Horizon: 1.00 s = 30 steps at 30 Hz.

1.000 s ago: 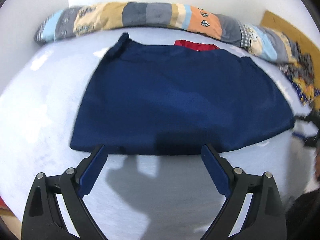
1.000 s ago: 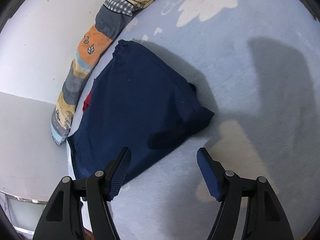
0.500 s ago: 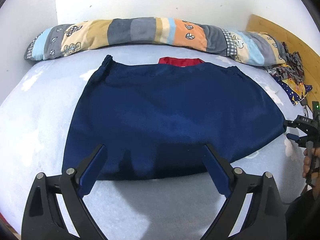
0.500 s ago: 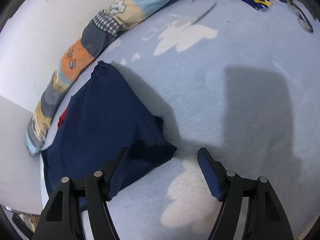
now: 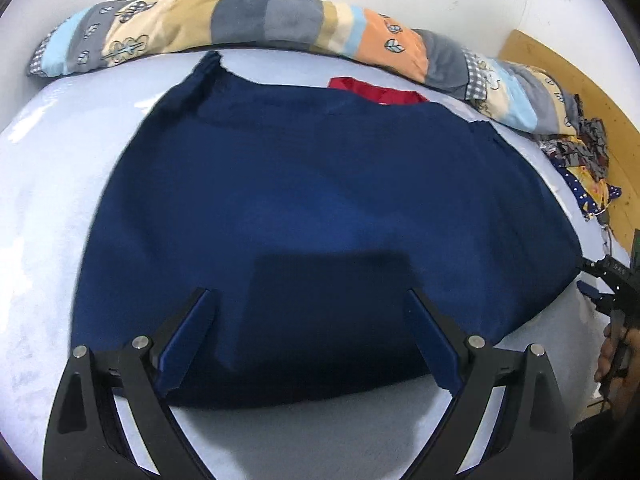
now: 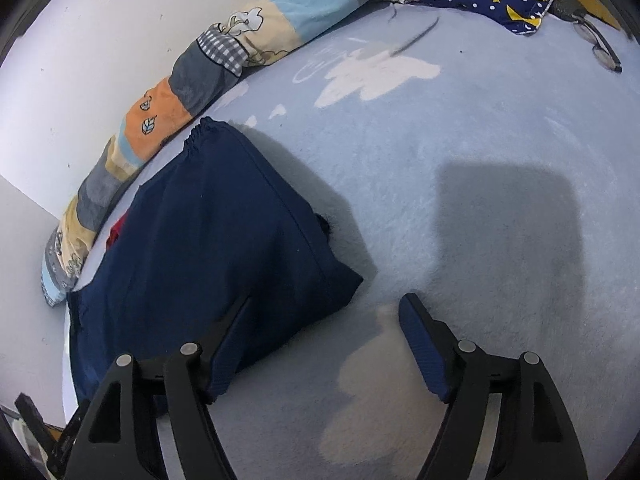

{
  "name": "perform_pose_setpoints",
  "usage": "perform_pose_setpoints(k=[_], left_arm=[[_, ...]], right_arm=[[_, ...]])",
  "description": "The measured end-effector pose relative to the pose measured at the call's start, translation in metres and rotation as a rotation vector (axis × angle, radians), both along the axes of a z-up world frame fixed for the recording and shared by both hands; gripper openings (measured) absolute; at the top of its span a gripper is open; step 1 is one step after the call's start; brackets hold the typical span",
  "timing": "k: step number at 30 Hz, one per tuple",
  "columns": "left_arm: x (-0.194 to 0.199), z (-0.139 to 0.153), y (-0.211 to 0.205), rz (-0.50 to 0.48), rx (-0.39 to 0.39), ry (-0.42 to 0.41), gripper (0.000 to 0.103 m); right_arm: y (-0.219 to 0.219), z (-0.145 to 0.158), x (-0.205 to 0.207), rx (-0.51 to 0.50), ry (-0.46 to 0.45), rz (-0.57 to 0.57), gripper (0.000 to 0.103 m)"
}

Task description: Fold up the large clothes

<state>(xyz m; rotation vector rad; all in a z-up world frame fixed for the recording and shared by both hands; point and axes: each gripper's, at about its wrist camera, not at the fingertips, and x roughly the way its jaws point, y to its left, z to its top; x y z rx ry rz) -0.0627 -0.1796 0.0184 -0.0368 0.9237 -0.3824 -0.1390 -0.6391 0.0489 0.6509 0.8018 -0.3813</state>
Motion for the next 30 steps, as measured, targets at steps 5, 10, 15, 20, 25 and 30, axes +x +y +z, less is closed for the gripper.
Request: perform_pose_setpoints(k=[5, 10, 15, 20, 25, 30], left_arm=[[0.027, 0.012, -0.017, -0.021, -0.011, -0.002, 0.095], [0.031, 0.013, -0.010, 0.046, -0.012, 0.009, 0.095], [0.016, 0.000, -0.019, 0.023, 0.057, 0.013, 0.095], [0.007, 0.001, -0.026, -0.006, 0.062, -0.011, 0.095], [0.012, 0.003, -0.028, -0.048, 0.042, -0.021, 0.095], [0.028, 0.008, -0.020, -0.041, 0.020, -0.025, 0.095]], right_arm=[[-0.001, 0.007, -0.001, 0.019, -0.020, -0.050, 0.076], [-0.003, 0.004, 0.000, -0.018, 0.014, -0.090, 0.076], [0.005, 0.004, -0.006, -0.021, 0.032, -0.144, 0.076], [0.019, 0.001, -0.003, -0.088, 0.051, -0.149, 0.078], [0.018, -0.003, 0.000, -0.102, 0.040, -0.115, 0.085], [0.010, -0.004, 0.008, -0.090, 0.050, -0.040, 0.094]])
